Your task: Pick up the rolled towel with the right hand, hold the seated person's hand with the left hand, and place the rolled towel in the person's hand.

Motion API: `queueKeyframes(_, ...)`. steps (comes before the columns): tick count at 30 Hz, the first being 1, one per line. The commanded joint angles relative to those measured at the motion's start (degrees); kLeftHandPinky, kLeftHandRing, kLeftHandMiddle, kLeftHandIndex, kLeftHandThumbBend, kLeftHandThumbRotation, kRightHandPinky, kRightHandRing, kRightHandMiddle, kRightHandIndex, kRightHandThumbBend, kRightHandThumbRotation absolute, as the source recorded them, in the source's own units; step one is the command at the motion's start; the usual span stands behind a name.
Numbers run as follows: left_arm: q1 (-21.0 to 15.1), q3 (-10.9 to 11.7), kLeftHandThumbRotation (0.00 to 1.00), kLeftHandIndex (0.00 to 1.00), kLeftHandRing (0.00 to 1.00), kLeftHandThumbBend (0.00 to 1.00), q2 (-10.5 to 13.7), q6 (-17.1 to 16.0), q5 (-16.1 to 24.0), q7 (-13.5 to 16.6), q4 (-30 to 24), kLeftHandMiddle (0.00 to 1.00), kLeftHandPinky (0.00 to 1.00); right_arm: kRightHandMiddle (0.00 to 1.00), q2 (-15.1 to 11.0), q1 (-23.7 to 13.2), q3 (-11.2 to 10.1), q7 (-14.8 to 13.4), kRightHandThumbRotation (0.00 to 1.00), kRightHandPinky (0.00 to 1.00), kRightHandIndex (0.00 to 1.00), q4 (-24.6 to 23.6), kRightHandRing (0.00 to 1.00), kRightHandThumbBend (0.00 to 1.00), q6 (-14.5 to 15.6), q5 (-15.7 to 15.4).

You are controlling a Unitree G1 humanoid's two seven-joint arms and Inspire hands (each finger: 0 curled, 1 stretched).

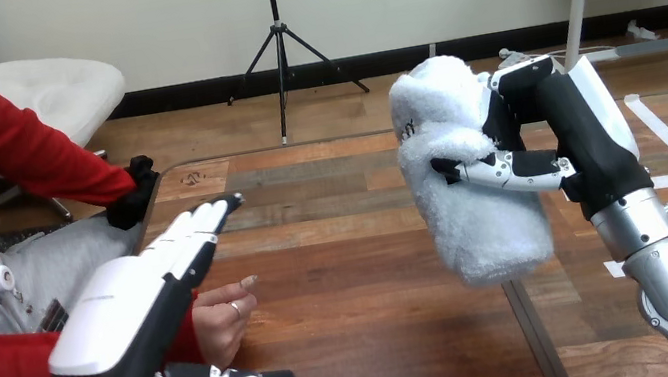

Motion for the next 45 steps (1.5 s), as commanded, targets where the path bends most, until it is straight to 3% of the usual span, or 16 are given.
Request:
queueKeyframes(1,-5.04,-1.38,0.42,0.99,0.98,1.00,2.08,0.75,1.51,1.96,1.61,0.98,0.93,0.12,-1.42,-4.07,-0.09,-0.67,0.00,0.05,0.10,-0.70,0.09,0.57,-2.07,0.84)
queueKeyframes(6,-5.88,-2.12,0.43,1.00,0.98,1.00,3.00,1.35,3.06,2.88,2.92,0.99,0.92,0.12,-1.47,-3.88,-0.06,-0.20,0.00,0.05,0.10,-0.84,0.09,0.57,-2.29,1.18)
queueKeyframes(18,-7.40,-4.33,0.44,1.00,1.00,1.00,5.60,6.71,8.13,3.81,3.67,1.00,0.98,0.12,-1.73,-3.10,-0.05,-0.29,0.00,0.06,0.10,-1.78,0.09,0.57,-3.26,0.91)
queueKeyframes(26,-9.09,-5.87,0.45,1.00,1.00,1.00,7.59,7.19,9.95,6.14,6.67,1.00,0.99,0.12,-1.77,-2.57,-0.20,0.81,0.00,0.05,0.10,-2.35,0.09,0.56,-3.60,1.83)
queueKeyframes(33,-10.66,-7.40,0.51,1.00,1.00,1.00,9.29,7.70,11.46,8.09,9.77,1.00,0.99,0.12,-2.00,-2.12,-0.27,0.34,0.00,0.05,0.10,-3.01,0.09,0.55,-3.79,1.45)
queueKeyframes(45,-13.63,-10.30,0.52,1.00,1.00,1.00,11.27,8.12,12.36,10.41,15.92,1.00,1.00,0.12,-2.39,-1.51,-0.31,-0.35,0.00,0.05,0.10,-4.05,0.09,0.55,-4.52,0.80)
